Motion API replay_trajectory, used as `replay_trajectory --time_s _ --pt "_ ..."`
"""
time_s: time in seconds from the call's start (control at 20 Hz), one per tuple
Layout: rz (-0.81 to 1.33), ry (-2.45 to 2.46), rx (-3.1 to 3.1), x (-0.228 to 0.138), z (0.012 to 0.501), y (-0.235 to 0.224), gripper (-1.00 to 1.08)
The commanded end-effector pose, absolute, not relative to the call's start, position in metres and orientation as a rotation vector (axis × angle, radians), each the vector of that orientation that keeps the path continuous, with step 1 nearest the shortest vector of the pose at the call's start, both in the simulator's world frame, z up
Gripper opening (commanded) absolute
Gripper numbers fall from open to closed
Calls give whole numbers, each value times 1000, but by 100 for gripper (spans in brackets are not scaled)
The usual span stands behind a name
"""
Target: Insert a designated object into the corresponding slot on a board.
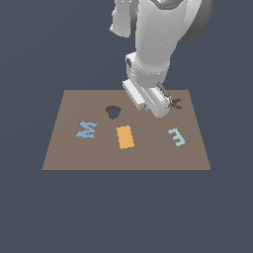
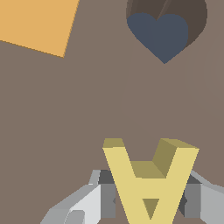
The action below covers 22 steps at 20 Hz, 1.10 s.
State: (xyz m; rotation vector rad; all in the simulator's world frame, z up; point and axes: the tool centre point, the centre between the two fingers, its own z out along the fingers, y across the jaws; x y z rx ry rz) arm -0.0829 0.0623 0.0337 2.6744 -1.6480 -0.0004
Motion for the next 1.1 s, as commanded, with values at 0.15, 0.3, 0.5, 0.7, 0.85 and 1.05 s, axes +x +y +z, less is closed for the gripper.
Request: replay_trajectory --time_s 0.15,0.3,0.5,0.7,0.85,1.05 --pt "0 -1541 2738 -78 34 64 -100" --pt "0 -1450 2787 -75 34 65 -100" --pt "0 -1293 2863 -69 35 68 -100" --pt "1 -1092 2946 -62 35 72 -100" --pt "1 -910 3007 -57 35 77 -100" --pt "1 -630 3078 -50 36 85 -100"
